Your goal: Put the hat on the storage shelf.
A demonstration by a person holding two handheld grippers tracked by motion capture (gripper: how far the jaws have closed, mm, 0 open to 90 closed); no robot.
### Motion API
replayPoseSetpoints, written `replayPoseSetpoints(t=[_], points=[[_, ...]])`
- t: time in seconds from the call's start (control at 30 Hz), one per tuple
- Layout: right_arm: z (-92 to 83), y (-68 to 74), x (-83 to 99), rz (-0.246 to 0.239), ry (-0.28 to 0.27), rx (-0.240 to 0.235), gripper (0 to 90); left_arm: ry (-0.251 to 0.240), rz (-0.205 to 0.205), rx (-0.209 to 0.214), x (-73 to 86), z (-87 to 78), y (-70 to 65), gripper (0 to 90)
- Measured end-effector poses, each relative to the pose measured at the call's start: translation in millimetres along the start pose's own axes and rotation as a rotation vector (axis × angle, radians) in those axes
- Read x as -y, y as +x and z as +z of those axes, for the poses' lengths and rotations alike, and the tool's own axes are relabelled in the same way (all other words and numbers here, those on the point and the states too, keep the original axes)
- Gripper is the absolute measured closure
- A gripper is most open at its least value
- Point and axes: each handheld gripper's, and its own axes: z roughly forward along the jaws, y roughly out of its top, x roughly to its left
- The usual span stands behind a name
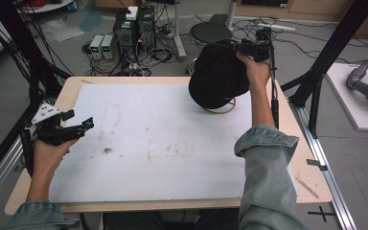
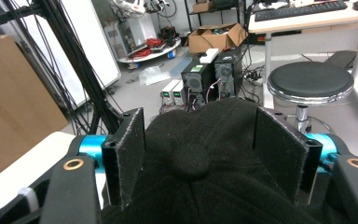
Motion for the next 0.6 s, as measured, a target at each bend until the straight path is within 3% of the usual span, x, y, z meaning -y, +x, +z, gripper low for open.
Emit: replayPoseSetpoints(t=[0.23,0.37,0.47,0.6], points=[[-17.5,0.1,-2.3,0.012,-0.004,-0.005,25.6,-0.001,0.003,0.002,-0.9,0.9,-1.0,19.6],[-39.4,0.6,0.9,0.029,-0.064,-0.013,23.5,-0.004,0.002,0.004,-2.1,1.7,-2.4,19.6],[-50.8,0.0,1.0,0.024,-0.028,-0.014,20.5,-0.004,0.004,0.005,-2.5,2.0,-2.4,19.5],[-67.6,9.9,-0.6,-0.022,0.019,-0.006,16.1,-0.004,0.005,0.007,-3.2,4.5,-4.1,19.6]])
